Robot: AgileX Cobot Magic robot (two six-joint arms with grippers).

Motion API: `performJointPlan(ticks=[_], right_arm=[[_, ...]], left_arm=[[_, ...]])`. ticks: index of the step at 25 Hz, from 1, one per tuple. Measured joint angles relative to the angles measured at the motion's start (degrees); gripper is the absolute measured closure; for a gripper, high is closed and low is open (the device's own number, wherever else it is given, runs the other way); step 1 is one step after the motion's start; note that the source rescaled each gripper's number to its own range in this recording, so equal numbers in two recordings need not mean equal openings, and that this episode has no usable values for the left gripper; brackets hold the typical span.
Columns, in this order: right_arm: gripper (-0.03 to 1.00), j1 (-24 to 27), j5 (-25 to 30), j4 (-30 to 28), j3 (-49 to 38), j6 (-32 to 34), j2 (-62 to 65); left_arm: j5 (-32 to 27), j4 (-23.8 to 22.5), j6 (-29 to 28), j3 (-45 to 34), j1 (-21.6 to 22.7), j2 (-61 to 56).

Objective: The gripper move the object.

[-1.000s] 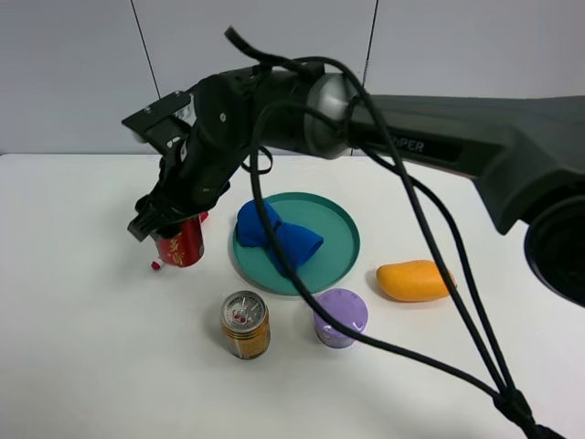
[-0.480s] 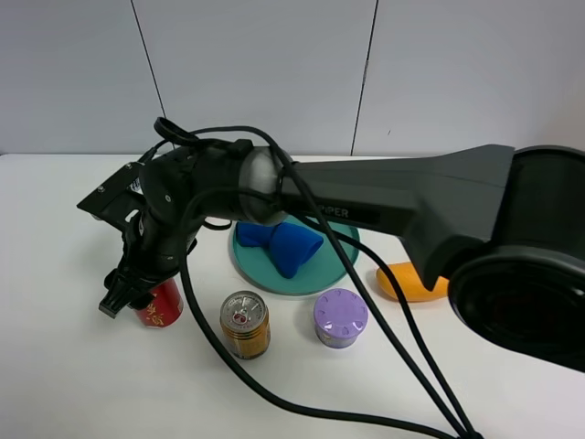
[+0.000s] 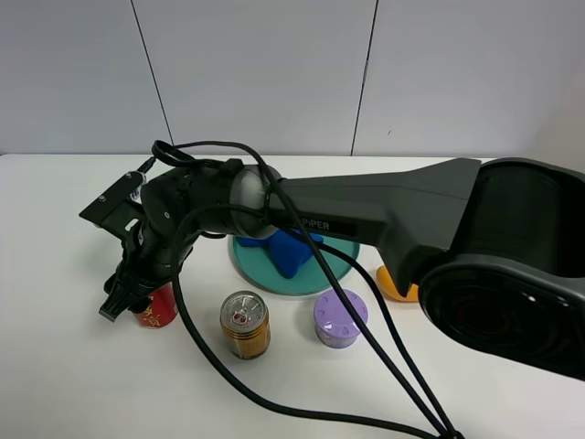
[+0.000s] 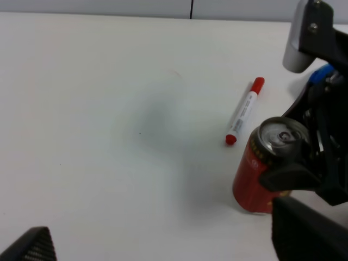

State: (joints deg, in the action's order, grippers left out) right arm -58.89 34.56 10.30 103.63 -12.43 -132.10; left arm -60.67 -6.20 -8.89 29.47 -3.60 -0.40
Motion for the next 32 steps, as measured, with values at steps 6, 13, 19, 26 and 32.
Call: performJointPlan(ticks=[6, 13, 19, 26, 32], right_arm=[[0.96, 0.0, 0.0, 0.0, 0.0, -0.5, 0.0], [0.53, 0.0, 0.5, 0.2, 0.0, -0.8, -0.1], [0.36, 0.0, 2.5, 0.7, 0.0, 0.6, 3.5], [0.36, 0.0, 2.4, 0.0, 0.0, 1.4, 17.6], [0.36, 3.6, 3.1, -7.3, 0.0, 8.3, 30.0]], left_arm=[[0.0, 0.0, 0.0, 0.0, 0.0, 0.0], [0.0, 0.0, 0.0, 0.0, 0.0, 0.0], [0.0, 0.0, 0.0, 0.0, 0.0, 0.0], [0.0, 0.0, 0.0, 0.0, 0.0, 0.0], [0.0, 0.0, 0.0, 0.0, 0.0, 0.0]])
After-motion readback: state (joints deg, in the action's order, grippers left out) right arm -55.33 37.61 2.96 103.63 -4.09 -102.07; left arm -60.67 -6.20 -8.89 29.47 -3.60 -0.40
